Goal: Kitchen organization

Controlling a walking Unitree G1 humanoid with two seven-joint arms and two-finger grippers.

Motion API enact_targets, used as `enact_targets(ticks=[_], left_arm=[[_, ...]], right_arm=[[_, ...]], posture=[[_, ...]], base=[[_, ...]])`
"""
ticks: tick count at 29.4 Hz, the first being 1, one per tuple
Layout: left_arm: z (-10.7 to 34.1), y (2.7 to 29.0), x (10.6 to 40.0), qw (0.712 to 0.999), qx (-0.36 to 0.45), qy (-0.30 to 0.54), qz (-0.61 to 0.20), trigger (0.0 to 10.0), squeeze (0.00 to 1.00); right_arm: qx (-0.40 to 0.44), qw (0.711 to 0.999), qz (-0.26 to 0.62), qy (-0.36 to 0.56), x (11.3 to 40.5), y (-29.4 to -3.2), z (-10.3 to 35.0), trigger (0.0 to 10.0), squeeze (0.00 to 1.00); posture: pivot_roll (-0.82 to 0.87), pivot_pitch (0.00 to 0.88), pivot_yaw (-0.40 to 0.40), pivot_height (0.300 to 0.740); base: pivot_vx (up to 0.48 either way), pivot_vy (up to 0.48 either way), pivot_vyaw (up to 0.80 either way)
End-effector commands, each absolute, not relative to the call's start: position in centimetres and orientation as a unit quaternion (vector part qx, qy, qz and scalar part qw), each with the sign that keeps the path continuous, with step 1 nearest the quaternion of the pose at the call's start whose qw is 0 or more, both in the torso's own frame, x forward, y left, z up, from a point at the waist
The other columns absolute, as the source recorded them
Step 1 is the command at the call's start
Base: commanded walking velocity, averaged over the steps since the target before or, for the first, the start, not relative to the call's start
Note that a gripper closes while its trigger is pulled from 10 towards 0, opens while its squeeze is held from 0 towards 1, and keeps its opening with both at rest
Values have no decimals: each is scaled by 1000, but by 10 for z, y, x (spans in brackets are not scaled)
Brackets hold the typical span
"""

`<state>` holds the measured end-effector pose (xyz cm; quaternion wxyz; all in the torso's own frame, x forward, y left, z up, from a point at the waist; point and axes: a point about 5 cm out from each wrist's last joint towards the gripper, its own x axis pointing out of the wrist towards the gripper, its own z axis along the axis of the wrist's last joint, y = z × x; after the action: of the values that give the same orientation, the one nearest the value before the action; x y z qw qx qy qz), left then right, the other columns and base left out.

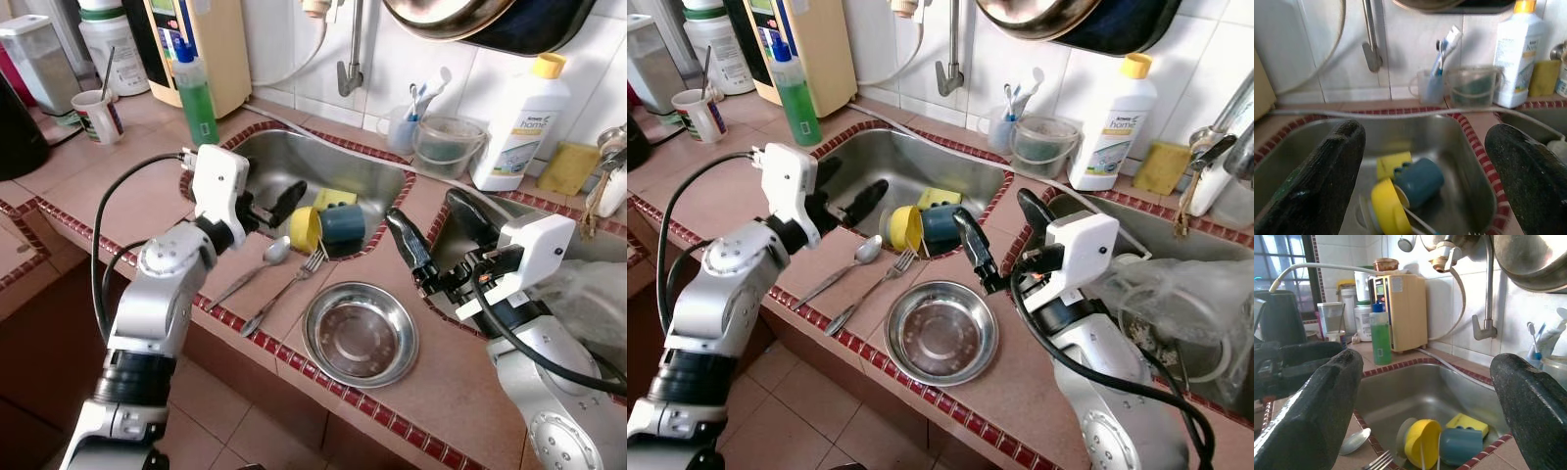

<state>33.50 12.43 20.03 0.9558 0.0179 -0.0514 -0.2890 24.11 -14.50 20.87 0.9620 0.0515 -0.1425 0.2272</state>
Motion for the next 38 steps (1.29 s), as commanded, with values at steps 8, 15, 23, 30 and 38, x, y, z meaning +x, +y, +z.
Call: enact_targets(ticks=[8,15,23,30,38], left_arm=[[187,108,307,940,-4,11,-340,10000,0],[190,96,277,898,10,30,-439,10000,0],[182,88,256,855,52,64,-512,10000,0],[175,87,249,844,62,82,-526,10000,0],[172,89,247,839,75,87,-533,10000,0]], right_arm=[[35,974,193,-112,242,-145,192,10000,0],[25,984,165,-58,236,-150,172,10000,0],[32,985,170,3,218,-152,149,10000,0],[36,981,186,27,214,-151,142,10000,0],[37,974,220,46,212,-146,137,10000,0]], posture=[[-71,19,37,731],[-84,33,40,731],[-89,46,35,731],[-88,63,23,731],[-81,79,11,731]], base=[[0,0,0],[0,0,0],[0,0,0],[0,0,0],[0,0,0]])
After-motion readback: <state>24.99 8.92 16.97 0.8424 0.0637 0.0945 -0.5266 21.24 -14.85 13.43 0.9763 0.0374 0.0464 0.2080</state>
